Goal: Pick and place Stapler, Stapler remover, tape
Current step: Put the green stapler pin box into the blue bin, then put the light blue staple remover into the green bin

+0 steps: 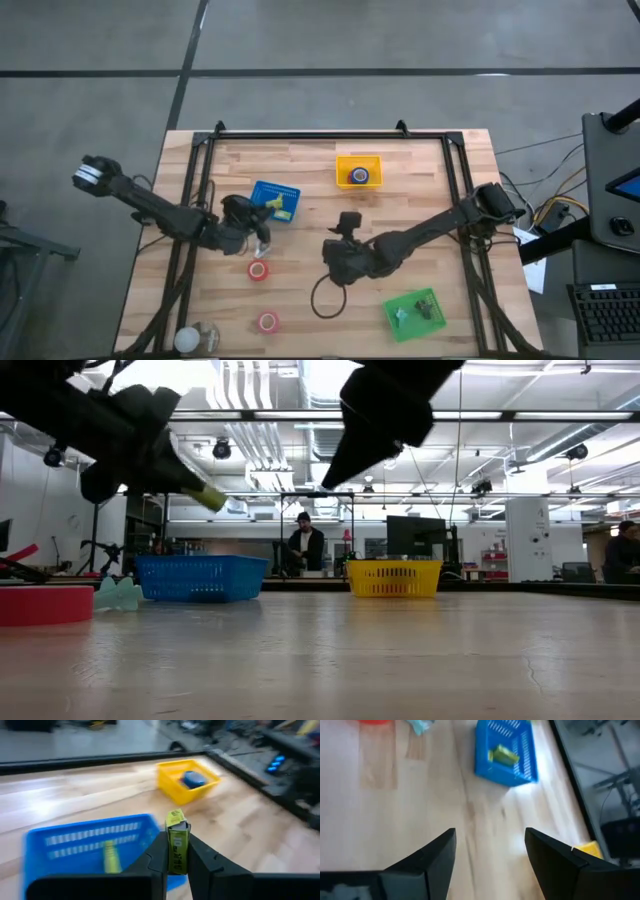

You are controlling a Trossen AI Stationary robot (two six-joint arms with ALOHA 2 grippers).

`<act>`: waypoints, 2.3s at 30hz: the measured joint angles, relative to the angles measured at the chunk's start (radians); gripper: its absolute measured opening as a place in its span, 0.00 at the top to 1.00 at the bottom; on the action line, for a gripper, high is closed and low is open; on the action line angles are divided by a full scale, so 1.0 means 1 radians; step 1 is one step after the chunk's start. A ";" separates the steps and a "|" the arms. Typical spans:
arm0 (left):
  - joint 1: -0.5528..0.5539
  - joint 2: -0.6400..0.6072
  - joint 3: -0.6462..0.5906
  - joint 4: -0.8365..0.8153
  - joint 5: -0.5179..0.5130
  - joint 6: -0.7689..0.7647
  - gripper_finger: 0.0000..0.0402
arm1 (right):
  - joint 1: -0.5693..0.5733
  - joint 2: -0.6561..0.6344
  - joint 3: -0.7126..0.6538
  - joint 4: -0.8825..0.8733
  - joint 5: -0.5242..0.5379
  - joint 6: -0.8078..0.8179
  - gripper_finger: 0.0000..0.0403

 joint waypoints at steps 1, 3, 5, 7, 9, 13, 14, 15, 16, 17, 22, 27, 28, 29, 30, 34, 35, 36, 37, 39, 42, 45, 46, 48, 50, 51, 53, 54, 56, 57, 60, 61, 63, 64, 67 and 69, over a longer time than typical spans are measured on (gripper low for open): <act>0.008 -0.012 0.000 -0.044 0.001 -0.023 0.89 | 0.008 0.000 -0.007 -0.005 0.000 0.019 0.42; 0.028 -0.026 0.000 -0.084 0.002 -0.036 0.88 | 0.025 0.000 -0.021 -0.004 0.000 0.039 0.42; 0.051 -0.039 0.000 -0.130 0.014 -0.034 0.84 | 0.039 0.000 -0.028 -0.002 0.001 0.054 0.42; 0.086 -0.041 0.000 -0.160 0.039 -0.034 0.82 | 0.047 0.000 -0.032 0.002 0.002 0.068 0.43; 0.121 -0.042 0.000 -0.187 0.076 -0.042 0.81 | 0.050 0.000 -0.032 0.004 0.004 0.073 0.43; 0.173 -0.034 0.000 -0.203 0.102 -0.034 0.82 | 0.050 0.000 -0.034 0.004 0.005 0.077 0.44; 0.183 -0.033 0.000 -0.200 0.111 -0.033 0.83 | 0.050 0.000 -0.035 0.004 0.005 0.077 0.44; 0.190 -0.033 0.000 -0.204 0.129 -0.034 0.84 | 0.050 0.000 -0.036 0.005 0.005 0.076 0.44; 0.194 -0.033 0.000 -0.208 0.138 -0.033 0.86 | 0.051 0.000 -0.038 0.005 0.005 0.076 0.44; 0.197 -0.031 0.000 -0.205 0.149 -0.033 0.87 | 0.051 0.000 -0.039 0.005 0.005 0.077 0.44; 0.197 -0.028 0.000 -0.209 0.152 -0.018 0.92 | 0.049 0.000 -0.045 0.011 0.006 0.077 0.44; 0.198 -0.026 0.000 -0.209 0.151 -0.017 0.95 | 0.049 0.000 -0.045 0.029 0.008 0.076 0.44; 0.198 -0.026 0.000 -0.209 0.150 -0.017 0.95 | 0.049 0.000 -0.045 0.034 0.008 0.076 0.44; 0.198 -0.026 0.000 -0.209 0.150 -0.017 0.95 | 0.049 0.000 -0.045 0.035 0.008 0.076 0.44; 0.198 -0.026 0.000 -0.209 0.150 -0.017 0.95 | 0.049 0.000 -0.045 0.034 0.008 0.076 0.43; 0.198 -0.025 0.000 -0.209 0.150 -0.017 0.93 | 0.049 0.000 -0.045 0.034 0.008 0.076 0.44; 0.198 -0.024 0.000 -0.209 0.150 -0.017 0.92 | 0.049 0.000 -0.045 0.034 0.007 0.076 0.44; 0.198 -0.024 0.000 -0.209 0.150 -0.017 0.91 | 0.049 0.000 -0.045 0.034 0.007 0.076 0.44; 0.198 -0.024 0.000 -0.209 0.150 -0.016 0.89 | 0.049 0.000 -0.045 0.034 0.007 0.076 0.44; 0.198 -0.024 0.000 -0.209 0.149 -0.016 0.85 | 0.048 0.000 -0.045 0.035 0.007 0.076 0.44; 0.198 -0.024 0.000 -0.209 0.148 -0.016 0.77 | 0.048 0.000 -0.045 0.038 0.007 0.077 0.43; 0.197 -0.024 0.000 -0.209 0.128 -0.008 0.68 | 0.048 0.000 -0.045 0.040 0.007 0.079 0.44; 0.198 -0.024 0.000 -0.209 0.106 -0.007 0.65 | 0.048 0.000 -0.045 0.041 0.007 0.079 0.44; 0.207 -0.024 0.000 -0.209 0.043 -0.005 0.60 | 0.048 0.000 -0.045 0.048 0.007 0.079 0.44; 0.224 -0.027 0.000 -0.209 0.045 -0.005 0.56 | 0.048 0.000 -0.045 0.061 0.007 0.077 0.44; 0.232 -0.027 0.000 -0.208 0.070 -0.005 0.55 | 0.048 0.000 -0.045 0.065 0.007 0.076 0.44; 0.235 -0.027 0.001 -0.206 0.116 -0.006 0.52 | 0.048 0.000 -0.045 0.065 0.006 0.076 0.44; 0.235 -0.027 0.001 -0.206 0.124 -0.007 0.51 | 0.048 0.000 -0.045 0.065 0.007 0.076 0.44; 0.233 -0.027 0.001 -0.204 0.127 -0.015 0.50 | 0.048 0.000 -0.045 0.065 0.007 0.072 0.44; 0.233 -0.027 0.002 -0.204 0.131 -0.015 0.50 | 0.048 0.000 -0.045 0.065 0.006 0.071 0.44; 0.233 -0.027 0.002 -0.203 0.149 -0.007 0.50 | 0.046 0.000 -0.047 0.066 0.006 0.072 0.44; 0.233 -0.027 0.002 -0.203 0.150 0.003 0.50 | 0.045 0.000 -0.047 0.065 0.006 0.072 0.44; 0.233 -0.029 0.002 -0.203 0.150 0.028 0.50 | 0.045 0.000 -0.050 0.068 0.006 0.071 0.43; 0.233 -0.032 0.002 -0.204 0.151 0.036 0.50 | 0.045 0.000 -0.051 0.068 0.006 0.072 0.43; 0.230 -0.040 0.011 -0.204 0.179 0.046 0.50 | 0.045 0.000 -0.055 0.068 0.006 0.072 0.44; 0.221 -0.046 0.018 -0.203 0.211 0.050 0.50 | 0.045 0.000 -0.057 0.069 0.006 0.071 0.44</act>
